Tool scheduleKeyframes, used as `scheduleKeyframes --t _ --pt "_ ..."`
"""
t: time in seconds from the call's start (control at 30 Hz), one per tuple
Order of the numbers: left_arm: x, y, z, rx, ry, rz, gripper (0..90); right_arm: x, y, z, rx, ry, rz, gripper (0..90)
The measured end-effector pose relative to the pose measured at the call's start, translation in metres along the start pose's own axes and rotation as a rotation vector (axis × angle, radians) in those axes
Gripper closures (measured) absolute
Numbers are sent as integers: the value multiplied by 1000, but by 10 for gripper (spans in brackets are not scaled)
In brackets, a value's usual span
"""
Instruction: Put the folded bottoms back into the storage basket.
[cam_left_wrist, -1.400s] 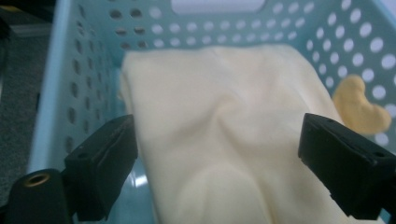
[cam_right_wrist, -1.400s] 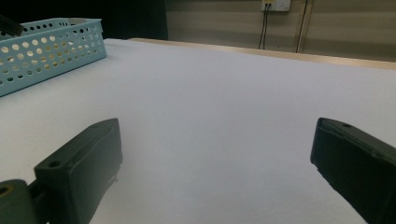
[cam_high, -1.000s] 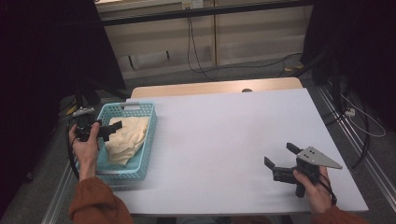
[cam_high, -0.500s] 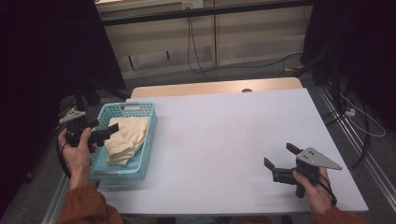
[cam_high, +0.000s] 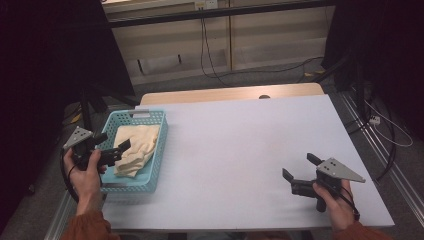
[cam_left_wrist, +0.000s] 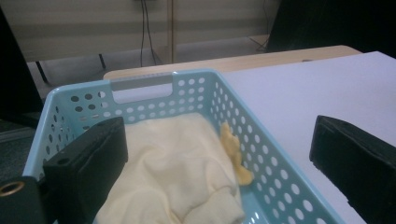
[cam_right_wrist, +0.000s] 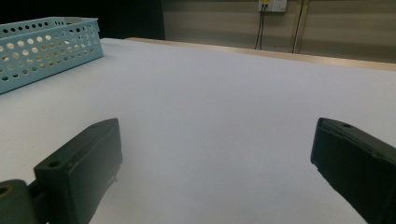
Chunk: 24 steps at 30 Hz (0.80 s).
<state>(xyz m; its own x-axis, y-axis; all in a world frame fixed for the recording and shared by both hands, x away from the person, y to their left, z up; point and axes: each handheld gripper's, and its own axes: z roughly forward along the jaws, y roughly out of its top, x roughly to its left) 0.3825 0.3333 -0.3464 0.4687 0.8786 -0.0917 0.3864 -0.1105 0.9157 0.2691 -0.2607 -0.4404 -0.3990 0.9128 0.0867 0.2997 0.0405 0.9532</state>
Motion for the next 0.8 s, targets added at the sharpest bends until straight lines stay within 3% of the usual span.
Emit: scheduleKeyframes --t 0.07,0.13,0.47,0.57,0.7,0.8 --pt "-3 -2 -4 8 -11 -3 43 1 0 0 0 0 4 19" --pt "-10 -6 -11 28 8 18 42 1 0 0 0 1 2 19" --pt "-33 -17 -25 13 21 39 36 1 1 2 -1 10 0 19" --pt "-41 -16 -25 10 1 48 36 1 2 2 -6 10 3 19" --pt "-51 -17 -21 6 -32 10 36 2 2 4 -4 16 3 18" --pt "-60 -18 -16 7 -41 25 36 1 2 4 -5 14 4 18"
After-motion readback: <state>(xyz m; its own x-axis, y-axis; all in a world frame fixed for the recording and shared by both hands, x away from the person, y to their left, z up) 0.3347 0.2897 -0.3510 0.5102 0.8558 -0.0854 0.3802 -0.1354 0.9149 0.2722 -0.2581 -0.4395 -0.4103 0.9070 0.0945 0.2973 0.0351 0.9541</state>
